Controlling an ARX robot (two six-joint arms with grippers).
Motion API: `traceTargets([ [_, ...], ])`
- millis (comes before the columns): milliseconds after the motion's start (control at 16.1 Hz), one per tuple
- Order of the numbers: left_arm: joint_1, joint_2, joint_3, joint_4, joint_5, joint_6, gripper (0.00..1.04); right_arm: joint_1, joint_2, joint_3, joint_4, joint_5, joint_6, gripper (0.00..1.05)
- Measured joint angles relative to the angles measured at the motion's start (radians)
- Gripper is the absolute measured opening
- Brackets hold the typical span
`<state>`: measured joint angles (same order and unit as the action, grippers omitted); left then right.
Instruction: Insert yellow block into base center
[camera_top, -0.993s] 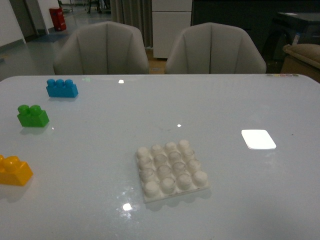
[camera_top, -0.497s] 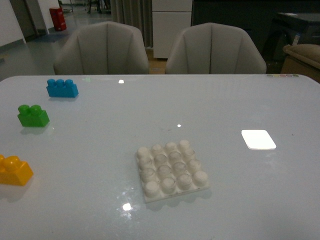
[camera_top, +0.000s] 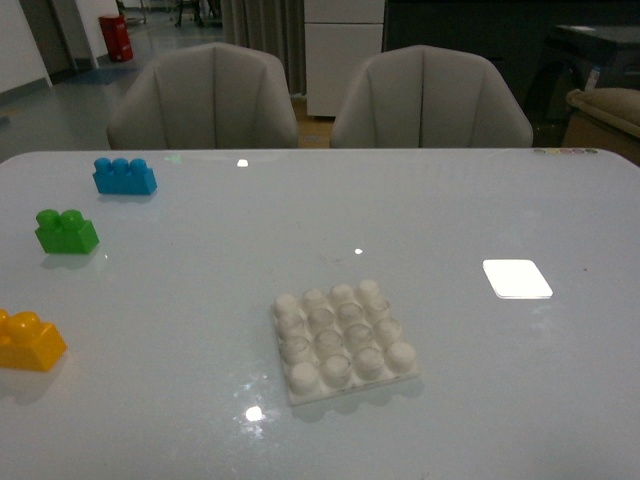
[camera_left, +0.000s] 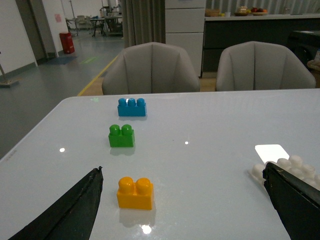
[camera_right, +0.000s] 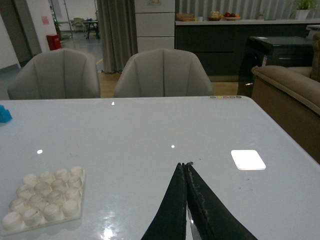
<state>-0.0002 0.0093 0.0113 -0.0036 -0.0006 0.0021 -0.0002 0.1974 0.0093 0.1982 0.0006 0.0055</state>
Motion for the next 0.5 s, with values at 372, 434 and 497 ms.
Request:
traceTargets([
  [372, 0.000, 0.000, 0.000, 0.000, 0.000, 0.000, 0.98, 0.000, -0.192, 0.001, -0.208, 0.000, 0.000, 0.02],
  [434, 0.000, 0.000, 0.000, 0.000, -0.001, 0.000, 0.98, 0.000, -0.193, 0.001, -0.198, -0.001, 0.000, 0.02],
  [497, 0.000, 0.000, 0.000, 0.000, 0.000, 0.000, 0.98, 0.000, -0.193, 0.001, -0.202, 0.000, 0.000, 0.02],
])
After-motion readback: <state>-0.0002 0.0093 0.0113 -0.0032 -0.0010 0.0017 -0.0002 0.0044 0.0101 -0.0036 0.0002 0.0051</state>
